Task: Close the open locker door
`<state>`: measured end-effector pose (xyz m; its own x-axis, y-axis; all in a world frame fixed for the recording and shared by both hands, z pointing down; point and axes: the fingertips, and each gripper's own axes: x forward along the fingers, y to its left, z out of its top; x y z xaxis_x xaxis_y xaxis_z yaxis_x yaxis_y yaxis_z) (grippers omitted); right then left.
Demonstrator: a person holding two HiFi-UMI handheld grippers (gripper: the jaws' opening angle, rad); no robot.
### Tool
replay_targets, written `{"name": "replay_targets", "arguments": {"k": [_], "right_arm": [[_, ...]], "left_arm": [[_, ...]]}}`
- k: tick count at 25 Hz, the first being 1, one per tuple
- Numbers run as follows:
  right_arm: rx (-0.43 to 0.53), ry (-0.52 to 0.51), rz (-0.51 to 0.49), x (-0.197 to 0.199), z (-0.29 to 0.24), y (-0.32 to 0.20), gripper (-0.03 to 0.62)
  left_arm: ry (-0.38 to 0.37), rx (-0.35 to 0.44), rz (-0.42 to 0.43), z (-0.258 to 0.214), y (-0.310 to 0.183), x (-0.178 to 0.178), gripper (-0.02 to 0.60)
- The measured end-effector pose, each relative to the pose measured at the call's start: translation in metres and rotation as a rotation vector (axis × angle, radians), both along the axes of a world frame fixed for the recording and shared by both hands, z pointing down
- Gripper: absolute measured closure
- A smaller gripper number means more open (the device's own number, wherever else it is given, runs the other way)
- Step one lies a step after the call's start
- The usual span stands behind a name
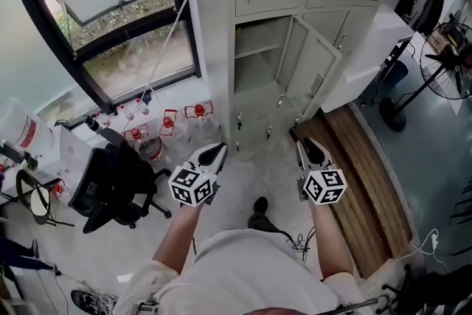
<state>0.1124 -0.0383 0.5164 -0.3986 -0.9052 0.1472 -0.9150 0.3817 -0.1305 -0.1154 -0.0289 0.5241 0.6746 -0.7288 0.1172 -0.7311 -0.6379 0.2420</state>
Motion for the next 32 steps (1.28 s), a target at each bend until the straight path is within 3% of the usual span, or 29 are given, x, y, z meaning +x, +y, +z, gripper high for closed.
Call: {"name": "replay_targets", "arguments": {"k": [20, 32], "right_arm": [[-0.041, 0.003, -0.107, 0.058, 0.014, -0.163, 0.513], [-0.077, 0.011, -0.161, 0.076, 0.036, -0.203, 0.513]], "left_arm": [[-0.012, -0.028, -0.060, 0.003, -0.146, 0.079, 0.566], [-0.025, -0.063, -0.077, 0.020, -0.188, 0.111, 0.566]]}}
